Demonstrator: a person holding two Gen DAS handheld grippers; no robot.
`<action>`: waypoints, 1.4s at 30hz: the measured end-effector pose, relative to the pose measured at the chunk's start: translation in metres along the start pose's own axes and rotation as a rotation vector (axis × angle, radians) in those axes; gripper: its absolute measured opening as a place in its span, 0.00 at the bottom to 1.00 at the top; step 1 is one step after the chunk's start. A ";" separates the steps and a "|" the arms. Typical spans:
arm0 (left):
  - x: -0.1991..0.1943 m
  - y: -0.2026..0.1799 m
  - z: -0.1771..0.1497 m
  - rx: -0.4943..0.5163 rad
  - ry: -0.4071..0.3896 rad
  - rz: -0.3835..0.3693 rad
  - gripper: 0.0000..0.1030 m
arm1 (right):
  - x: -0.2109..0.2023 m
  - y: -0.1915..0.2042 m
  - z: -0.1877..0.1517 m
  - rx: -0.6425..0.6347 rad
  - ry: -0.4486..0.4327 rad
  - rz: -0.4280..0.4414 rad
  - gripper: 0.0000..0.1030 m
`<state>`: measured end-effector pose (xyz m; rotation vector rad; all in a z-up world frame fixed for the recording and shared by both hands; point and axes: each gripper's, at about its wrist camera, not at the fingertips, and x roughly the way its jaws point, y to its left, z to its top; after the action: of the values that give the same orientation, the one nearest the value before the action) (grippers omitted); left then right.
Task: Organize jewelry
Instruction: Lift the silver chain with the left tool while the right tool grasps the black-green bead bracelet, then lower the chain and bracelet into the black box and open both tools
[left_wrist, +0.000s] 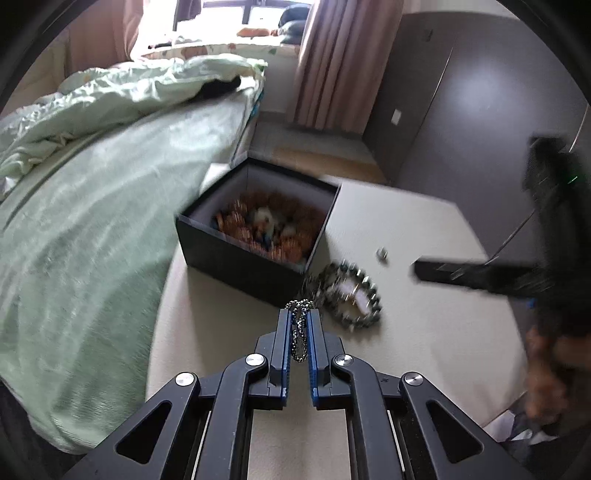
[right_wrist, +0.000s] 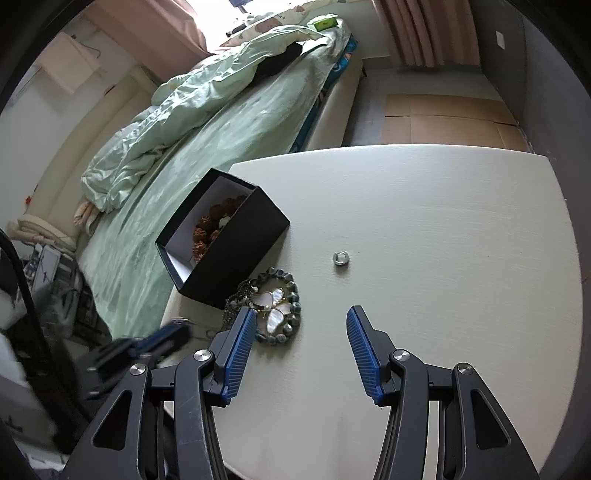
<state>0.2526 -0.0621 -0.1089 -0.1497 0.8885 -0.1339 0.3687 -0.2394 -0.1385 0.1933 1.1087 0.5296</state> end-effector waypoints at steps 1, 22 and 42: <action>-0.007 0.000 0.004 0.002 -0.015 -0.004 0.07 | 0.003 0.001 0.001 -0.004 0.002 -0.006 0.51; -0.089 0.014 0.071 0.026 -0.201 -0.007 0.07 | 0.066 0.034 0.012 -0.113 0.074 -0.131 0.11; -0.172 -0.025 0.122 0.150 -0.392 -0.003 0.07 | -0.011 0.047 0.014 -0.116 -0.114 0.032 0.10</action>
<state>0.2395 -0.0466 0.1024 -0.0347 0.4856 -0.1670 0.3626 -0.2031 -0.1049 0.1381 0.9628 0.6023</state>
